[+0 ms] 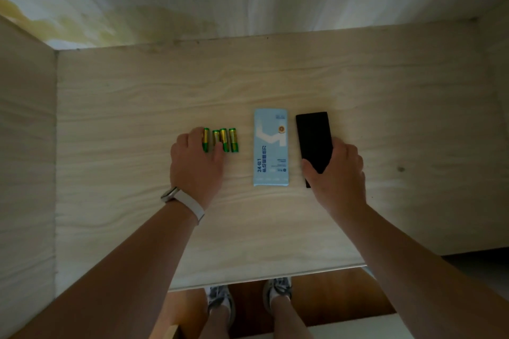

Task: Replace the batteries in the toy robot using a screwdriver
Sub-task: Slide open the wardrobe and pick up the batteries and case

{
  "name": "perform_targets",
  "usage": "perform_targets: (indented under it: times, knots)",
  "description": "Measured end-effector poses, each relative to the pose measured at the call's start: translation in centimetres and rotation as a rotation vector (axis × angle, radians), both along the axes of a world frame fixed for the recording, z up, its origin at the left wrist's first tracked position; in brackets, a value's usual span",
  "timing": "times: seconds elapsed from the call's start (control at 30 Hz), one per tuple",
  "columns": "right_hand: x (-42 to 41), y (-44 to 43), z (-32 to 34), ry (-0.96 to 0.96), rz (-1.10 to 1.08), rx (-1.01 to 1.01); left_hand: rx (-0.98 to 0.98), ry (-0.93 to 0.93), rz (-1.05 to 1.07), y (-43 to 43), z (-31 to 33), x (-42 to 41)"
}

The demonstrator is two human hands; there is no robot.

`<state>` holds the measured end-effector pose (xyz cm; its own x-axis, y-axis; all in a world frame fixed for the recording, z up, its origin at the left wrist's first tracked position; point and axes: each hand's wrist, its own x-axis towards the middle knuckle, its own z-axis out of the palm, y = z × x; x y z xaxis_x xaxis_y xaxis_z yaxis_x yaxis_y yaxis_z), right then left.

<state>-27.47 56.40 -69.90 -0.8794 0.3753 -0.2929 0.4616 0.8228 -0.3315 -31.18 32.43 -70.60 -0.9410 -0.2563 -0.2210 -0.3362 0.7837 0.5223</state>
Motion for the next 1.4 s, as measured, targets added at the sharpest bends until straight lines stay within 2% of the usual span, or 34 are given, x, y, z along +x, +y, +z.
perform_targets:
  times: [0.27, 0.47, 0.7, 0.87, 1.0, 1.23, 1.4]
  knots:
    - [-1.2, -0.1, -0.6, -0.07, -0.147, -0.124, 0.0, -0.065, 0.041, -0.7, -0.1, -1.4]
    - [-1.0, 0.0, -0.9, -0.011, -0.187, -0.33, -0.008, -0.078, 0.078, -1.0, -0.2, -1.4]
    - [-0.5, 0.6, -1.0, 0.021, -0.206, -0.482, -0.028, -0.035, 0.079, -1.5, -0.2, -1.3]
    - [0.7, 0.7, 0.0, 0.024, -0.214, -0.55, 0.114, -0.114, 0.121, -1.8, 0.4, -0.3]
    - [2.0, 0.4, 2.6, 0.025, -0.246, -0.633, 0.319, -0.199, 0.162, -1.6, 2.5, 1.2]
    - [3.9, -1.1, 10.2, 0.081, -0.26, -0.71, 0.734, -0.233, 0.199, -1.7, 9.4, 3.7]
    - [6.0, -3.1, 17.3, 0.116, -0.244, -0.722, 0.895, -0.182, 0.226, -2.8, 16.6, 5.4]
